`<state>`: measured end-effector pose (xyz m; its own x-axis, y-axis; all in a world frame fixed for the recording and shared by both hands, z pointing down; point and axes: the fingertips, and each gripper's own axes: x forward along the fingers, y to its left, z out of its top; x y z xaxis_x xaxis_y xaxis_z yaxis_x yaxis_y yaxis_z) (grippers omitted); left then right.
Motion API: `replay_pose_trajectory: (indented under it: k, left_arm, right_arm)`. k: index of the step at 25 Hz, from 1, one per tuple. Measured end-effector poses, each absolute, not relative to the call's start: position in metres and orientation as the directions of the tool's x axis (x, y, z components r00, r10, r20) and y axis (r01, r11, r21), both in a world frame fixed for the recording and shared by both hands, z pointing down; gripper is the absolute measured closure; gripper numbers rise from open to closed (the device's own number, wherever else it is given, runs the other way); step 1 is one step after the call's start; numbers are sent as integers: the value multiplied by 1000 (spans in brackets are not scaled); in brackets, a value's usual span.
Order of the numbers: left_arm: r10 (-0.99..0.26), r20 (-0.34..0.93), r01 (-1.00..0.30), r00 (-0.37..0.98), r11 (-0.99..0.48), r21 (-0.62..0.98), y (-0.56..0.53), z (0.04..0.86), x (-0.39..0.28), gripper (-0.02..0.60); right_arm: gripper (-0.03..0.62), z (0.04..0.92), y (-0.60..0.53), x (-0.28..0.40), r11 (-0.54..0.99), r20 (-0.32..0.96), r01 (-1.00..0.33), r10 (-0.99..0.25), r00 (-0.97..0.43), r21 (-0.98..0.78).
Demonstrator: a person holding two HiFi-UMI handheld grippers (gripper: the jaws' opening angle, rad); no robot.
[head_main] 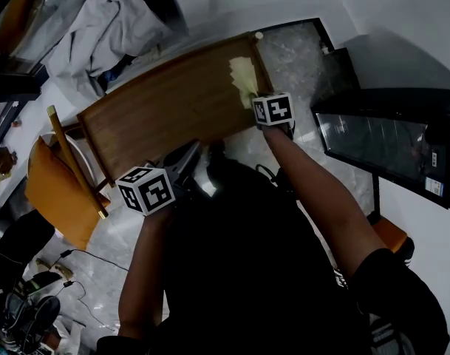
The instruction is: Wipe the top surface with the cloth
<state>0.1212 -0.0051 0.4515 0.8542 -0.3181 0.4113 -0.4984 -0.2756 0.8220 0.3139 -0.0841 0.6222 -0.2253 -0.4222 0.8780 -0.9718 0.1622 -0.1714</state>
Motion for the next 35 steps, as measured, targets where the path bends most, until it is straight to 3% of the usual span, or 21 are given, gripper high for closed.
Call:
replay_pose_trajectory:
  k: [9,14,20,35]
  left_arm:
    - [-343,418,-514,841,-269,814,-2,448,106,571]
    - [-349,417,-514,839,-261,817,8,453,88,571]
    - [-370,378,-487,849,-268,831,20,441,49,571]
    - [-478,412,-564,776,-234,792,59,423,-167,571]
  right_arm:
    - [562,620,-84,333,39,890,-994,-443,-110,-104]
    - [562,596,-91,302,98,848,-985,-501,-173,-144]
    - [562,581,-71,196,260,819,-942,-480,-315,-210]
    - [562,595,-13,-117,435,751,-800,-335,-569,-412]
